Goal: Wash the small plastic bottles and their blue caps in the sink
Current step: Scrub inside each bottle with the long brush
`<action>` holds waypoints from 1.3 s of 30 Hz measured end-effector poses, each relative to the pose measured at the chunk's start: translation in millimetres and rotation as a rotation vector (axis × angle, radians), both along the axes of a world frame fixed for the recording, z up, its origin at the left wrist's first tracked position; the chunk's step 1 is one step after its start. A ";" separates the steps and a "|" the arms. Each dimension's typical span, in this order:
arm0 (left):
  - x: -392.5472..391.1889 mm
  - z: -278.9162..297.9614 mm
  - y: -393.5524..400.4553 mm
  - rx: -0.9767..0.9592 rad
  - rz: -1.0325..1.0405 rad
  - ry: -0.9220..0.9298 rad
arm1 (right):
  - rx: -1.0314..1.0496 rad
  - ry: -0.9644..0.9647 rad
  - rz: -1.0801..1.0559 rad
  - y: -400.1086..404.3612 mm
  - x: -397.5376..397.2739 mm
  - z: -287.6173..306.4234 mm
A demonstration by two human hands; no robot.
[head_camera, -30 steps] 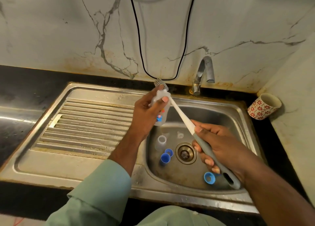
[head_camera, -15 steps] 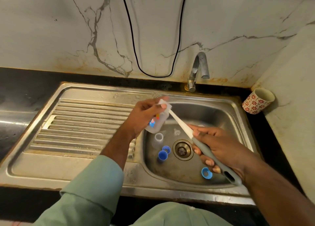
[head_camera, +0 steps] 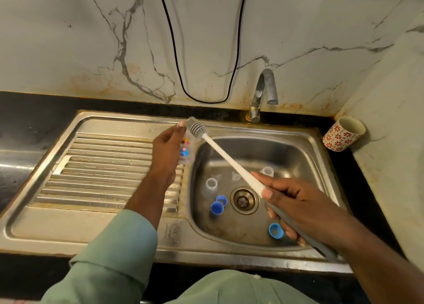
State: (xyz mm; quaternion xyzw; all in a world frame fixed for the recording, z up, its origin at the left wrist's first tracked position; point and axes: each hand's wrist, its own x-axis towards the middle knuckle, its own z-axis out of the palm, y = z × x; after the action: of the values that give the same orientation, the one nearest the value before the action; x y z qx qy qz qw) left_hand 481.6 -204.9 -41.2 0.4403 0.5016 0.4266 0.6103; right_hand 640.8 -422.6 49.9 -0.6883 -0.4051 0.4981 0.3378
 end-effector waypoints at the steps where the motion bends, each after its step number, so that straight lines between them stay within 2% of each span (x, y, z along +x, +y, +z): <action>1: 2.7 -0.5 -3.4 -0.029 -0.041 -0.039 | 0.019 -0.087 -0.024 2.5 -3.5 -5.7; 3: 7.7 -0.9 -8.7 -0.075 -0.082 -0.136 | 0.061 -0.210 -0.041 8.5 -9.2 -18.9; 5: 9.8 0.2 -9.0 -0.096 -0.018 -0.190 | 0.104 -0.331 -0.006 10.7 -9.5 -30.4; 8: 4.7 3.2 -7.4 -0.079 0.136 -0.137 | 0.130 -0.501 0.139 9.3 -6.4 -32.1; 15: -17.6 25.9 2.9 0.225 -0.390 0.261 | 0.135 -0.859 0.262 8.8 23.0 -25.1; 17: -17.2 30.7 4.5 0.239 -0.504 0.379 | 0.120 -0.874 0.268 8.8 23.3 -25.6; 19: -10.6 30.1 2.8 0.275 -0.521 0.404 | 0.145 -0.869 0.264 13.9 21.2 -28.8; 23: -9.2 34.2 1.3 0.490 -0.306 0.464 | 0.206 -0.834 0.260 4.7 14.6 -32.5; 26: -5.1 32.1 -2.4 0.509 -0.331 0.556 | 0.157 -0.831 0.222 9.0 14.3 -34.7; 30: -14.0 29.4 10.0 0.552 -0.247 0.735 | 0.144 -0.820 0.249 13.3 8.7 -33.5; 34: -0.9 20.7 -4.3 0.712 -0.366 0.934 | 0.126 -0.787 0.201 30.4 1.7 -32.5; 37: -7.3 12.4 4.4 0.680 -0.268 1.002 | 0.110 -0.750 0.231 29.6 -4.9 -27.5; 39: -10.8 5.4 7.2 0.735 -0.247 1.123 | 0.056 -0.764 0.257 24.4 -8.3 -23.9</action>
State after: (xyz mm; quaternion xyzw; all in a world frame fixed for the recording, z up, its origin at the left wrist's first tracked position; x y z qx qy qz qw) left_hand 470.8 -197.7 -35.8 0.8277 0.5108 0.2033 0.1125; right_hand 632.5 -398.2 26.1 -0.7581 -0.5977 0.2335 0.1166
